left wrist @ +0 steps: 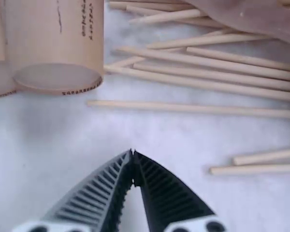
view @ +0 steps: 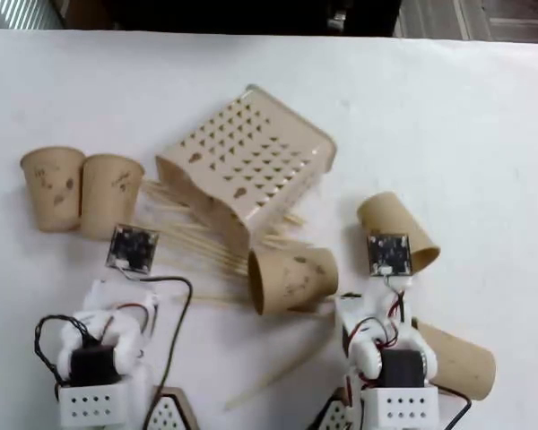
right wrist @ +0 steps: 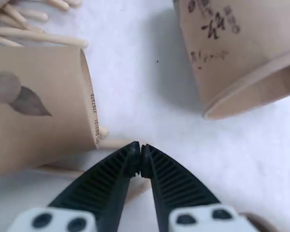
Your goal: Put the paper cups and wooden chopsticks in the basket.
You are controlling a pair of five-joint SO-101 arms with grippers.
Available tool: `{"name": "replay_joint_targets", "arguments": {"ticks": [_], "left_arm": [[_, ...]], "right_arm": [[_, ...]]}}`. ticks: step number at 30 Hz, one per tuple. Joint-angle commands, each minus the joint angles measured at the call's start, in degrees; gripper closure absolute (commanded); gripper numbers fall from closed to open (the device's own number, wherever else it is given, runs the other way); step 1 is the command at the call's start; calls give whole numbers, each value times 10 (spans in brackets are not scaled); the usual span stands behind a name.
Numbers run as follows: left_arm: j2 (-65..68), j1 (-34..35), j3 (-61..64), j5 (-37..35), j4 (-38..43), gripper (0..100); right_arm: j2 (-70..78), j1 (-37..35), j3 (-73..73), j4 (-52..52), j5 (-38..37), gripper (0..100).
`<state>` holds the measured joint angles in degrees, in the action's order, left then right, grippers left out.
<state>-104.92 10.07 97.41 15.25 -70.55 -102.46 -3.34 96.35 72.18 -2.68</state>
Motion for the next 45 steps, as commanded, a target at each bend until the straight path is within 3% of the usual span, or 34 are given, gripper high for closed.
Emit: {"name": "replay_joint_targets", "arguments": {"ticks": [1,17,34,38,41,45], "left_arm": [[6,4,-4,5,-1,975],[6,-11,-4,4,-1,974],[6,-44,-14,7,-8,973],[6,-38,-48,7,29,973],[6,-43,-55,4,44,973],[6,-38,-55,6,55,976]], "right_arm": [[-7,0,5,4,-1,980],[-7,-2,5,4,0,980],[-7,-92,4,4,-1,978],[-7,-71,-26,4,-2,978],[-7,6,-63,3,-4,978],[-7,65,-124,-33,-101,978]]}}
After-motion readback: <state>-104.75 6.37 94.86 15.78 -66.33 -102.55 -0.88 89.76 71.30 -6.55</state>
